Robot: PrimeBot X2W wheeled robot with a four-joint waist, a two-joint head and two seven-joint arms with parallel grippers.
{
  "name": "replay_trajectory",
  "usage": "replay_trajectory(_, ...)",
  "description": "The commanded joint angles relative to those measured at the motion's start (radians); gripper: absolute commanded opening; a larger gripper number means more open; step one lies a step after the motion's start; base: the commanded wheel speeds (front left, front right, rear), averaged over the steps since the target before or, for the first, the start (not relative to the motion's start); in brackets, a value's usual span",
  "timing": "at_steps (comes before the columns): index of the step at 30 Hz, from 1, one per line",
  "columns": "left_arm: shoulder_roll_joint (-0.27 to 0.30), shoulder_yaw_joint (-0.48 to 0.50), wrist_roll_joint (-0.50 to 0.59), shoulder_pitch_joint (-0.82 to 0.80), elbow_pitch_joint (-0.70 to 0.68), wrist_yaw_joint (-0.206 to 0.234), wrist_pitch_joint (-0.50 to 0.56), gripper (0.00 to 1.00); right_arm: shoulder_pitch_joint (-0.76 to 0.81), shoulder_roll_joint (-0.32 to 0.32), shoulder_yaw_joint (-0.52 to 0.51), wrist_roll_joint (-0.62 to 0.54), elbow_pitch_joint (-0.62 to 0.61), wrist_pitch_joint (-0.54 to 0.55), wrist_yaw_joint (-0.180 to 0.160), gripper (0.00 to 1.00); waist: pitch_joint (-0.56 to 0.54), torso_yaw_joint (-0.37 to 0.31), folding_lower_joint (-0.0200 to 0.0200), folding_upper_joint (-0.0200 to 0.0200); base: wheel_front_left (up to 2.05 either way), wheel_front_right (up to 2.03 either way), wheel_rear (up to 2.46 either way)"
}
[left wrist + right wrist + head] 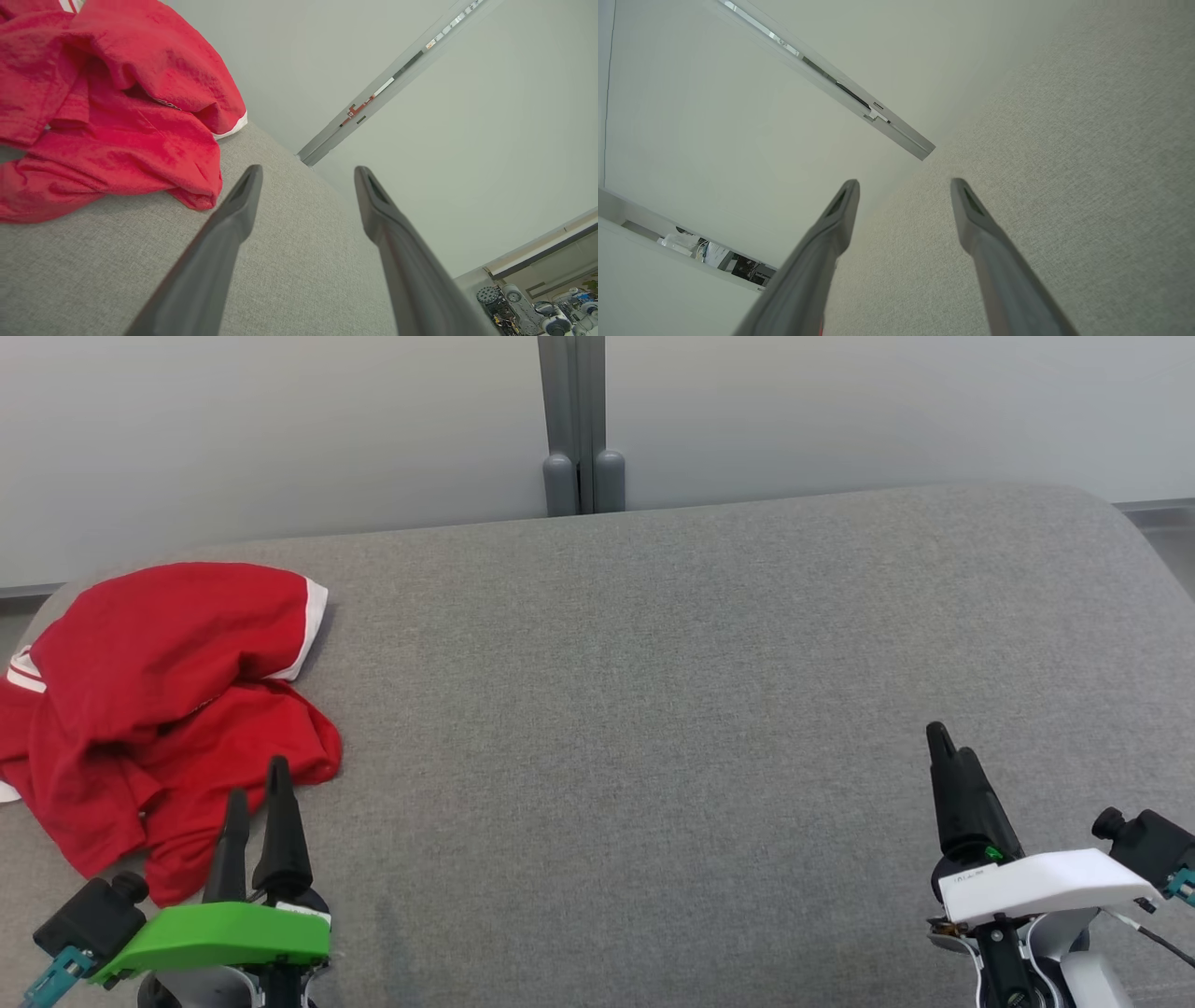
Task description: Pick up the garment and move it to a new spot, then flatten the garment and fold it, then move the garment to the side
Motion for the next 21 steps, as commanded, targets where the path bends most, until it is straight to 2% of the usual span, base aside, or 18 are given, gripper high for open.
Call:
replay_trajectory(1,0.008,-0.005,0.038,0.001,-0.018,0.007,-0.011,1.00,-0.003,-0.006,0.005,-0.034,-0.018,-0.010,0.000,1.00,-0.001,0.000,0.0000,0.0000,0.00,0.00,0.00)
replay_trajectory(21,0.013,-0.053,0.312,0.017,-0.025,0.037,-0.066,1.00,0.012,-0.007,0.037,-0.279,-0.039,-0.066,0.000,1.00,-0.001,0.007,0.0000,0.0000,0.00,0.00,0.00)
